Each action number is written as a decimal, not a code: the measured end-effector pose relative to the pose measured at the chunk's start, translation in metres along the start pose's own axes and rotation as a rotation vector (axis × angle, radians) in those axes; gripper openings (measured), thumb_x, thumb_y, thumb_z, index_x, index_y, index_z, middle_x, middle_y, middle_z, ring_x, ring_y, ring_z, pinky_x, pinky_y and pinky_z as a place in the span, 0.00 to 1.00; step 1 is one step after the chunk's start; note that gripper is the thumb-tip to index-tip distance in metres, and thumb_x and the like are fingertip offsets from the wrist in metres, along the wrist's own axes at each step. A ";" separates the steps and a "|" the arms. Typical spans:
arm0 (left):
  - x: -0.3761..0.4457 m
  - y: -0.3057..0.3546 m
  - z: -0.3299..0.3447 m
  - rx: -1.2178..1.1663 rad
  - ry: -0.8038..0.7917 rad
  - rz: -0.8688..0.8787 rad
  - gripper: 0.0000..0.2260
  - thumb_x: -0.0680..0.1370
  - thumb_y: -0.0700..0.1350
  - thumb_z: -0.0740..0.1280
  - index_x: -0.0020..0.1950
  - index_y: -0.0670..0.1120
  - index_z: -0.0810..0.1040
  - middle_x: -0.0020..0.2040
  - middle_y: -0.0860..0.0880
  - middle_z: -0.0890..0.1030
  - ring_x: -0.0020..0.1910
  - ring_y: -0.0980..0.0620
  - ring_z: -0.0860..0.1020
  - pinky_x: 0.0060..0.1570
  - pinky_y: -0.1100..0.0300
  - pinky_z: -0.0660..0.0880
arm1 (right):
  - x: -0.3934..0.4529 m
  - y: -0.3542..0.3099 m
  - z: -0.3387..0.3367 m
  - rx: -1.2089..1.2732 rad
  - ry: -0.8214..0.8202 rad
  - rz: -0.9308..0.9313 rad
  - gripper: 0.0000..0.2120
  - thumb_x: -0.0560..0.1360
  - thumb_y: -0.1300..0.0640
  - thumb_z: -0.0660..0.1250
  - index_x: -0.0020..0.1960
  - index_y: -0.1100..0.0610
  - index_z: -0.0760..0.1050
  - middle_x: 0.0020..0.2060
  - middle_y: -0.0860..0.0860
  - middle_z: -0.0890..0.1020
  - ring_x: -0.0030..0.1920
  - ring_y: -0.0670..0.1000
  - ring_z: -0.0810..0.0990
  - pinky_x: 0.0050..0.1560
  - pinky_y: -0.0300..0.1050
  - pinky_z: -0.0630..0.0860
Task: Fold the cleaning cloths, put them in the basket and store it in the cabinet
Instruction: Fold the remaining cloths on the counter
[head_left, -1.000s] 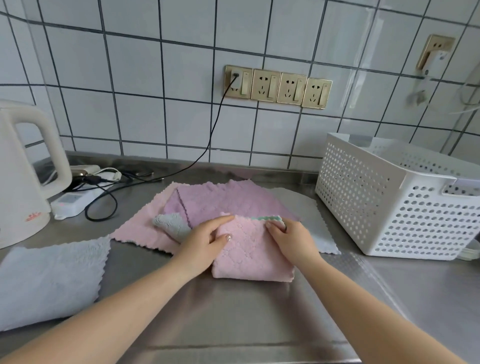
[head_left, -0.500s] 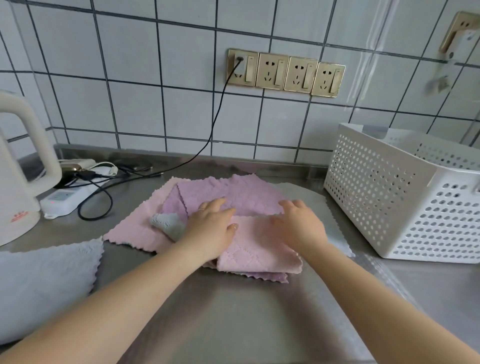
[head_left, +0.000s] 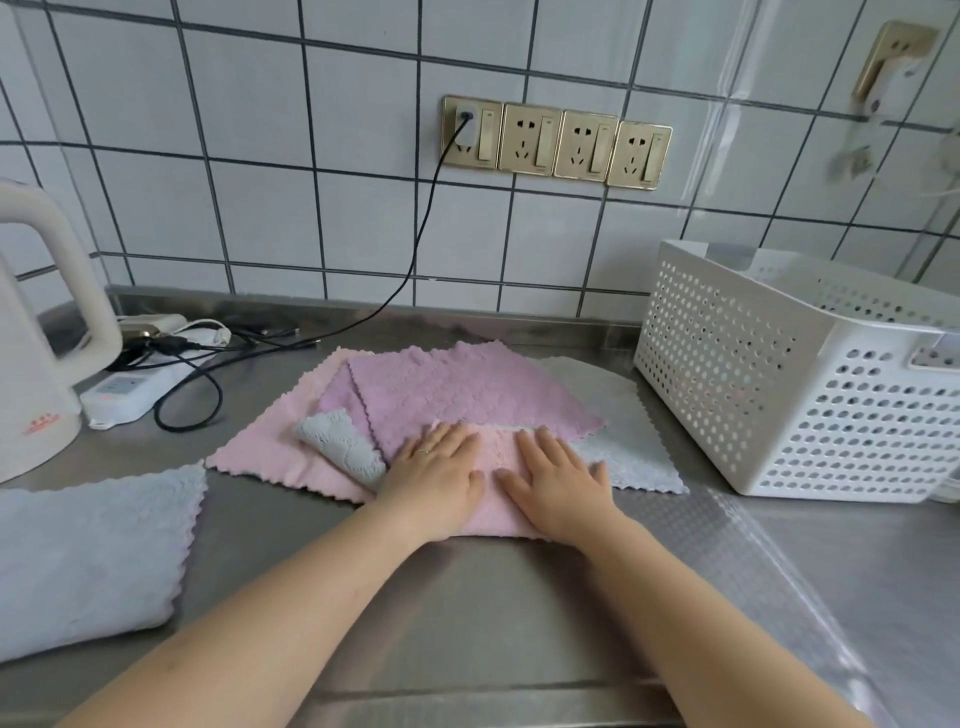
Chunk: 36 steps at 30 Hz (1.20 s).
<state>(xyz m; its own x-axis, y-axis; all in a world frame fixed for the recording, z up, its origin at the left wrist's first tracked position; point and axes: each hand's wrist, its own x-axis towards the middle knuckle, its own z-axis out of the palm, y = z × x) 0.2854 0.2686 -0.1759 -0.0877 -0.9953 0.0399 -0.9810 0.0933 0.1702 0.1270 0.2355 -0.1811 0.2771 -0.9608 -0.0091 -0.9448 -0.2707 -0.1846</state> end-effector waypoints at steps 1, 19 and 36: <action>-0.002 -0.001 -0.001 -0.016 0.014 -0.023 0.25 0.82 0.54 0.49 0.78 0.50 0.48 0.78 0.50 0.46 0.77 0.50 0.45 0.74 0.51 0.46 | 0.001 0.004 -0.002 0.009 -0.019 0.023 0.32 0.77 0.34 0.46 0.76 0.45 0.47 0.77 0.49 0.48 0.77 0.50 0.47 0.72 0.61 0.48; -0.018 -0.009 -0.034 -1.164 0.006 -0.193 0.23 0.77 0.36 0.63 0.64 0.59 0.74 0.60 0.47 0.76 0.40 0.53 0.75 0.26 0.66 0.72 | -0.018 0.001 -0.016 0.556 0.253 0.039 0.31 0.74 0.51 0.68 0.73 0.50 0.59 0.71 0.51 0.63 0.68 0.50 0.67 0.63 0.43 0.64; -0.129 -0.145 -0.110 -1.605 0.287 -0.168 0.23 0.77 0.27 0.57 0.67 0.46 0.72 0.57 0.47 0.80 0.50 0.55 0.81 0.42 0.65 0.79 | -0.053 -0.159 -0.046 1.114 0.032 -0.319 0.23 0.77 0.53 0.65 0.70 0.41 0.66 0.62 0.34 0.69 0.63 0.38 0.69 0.62 0.35 0.65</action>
<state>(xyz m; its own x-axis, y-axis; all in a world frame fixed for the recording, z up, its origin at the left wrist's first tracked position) 0.4584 0.3858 -0.0974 0.2078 -0.9766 0.0562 0.2146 0.1016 0.9714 0.2540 0.3266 -0.1057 0.4550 -0.8640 0.2157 -0.1511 -0.3136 -0.9375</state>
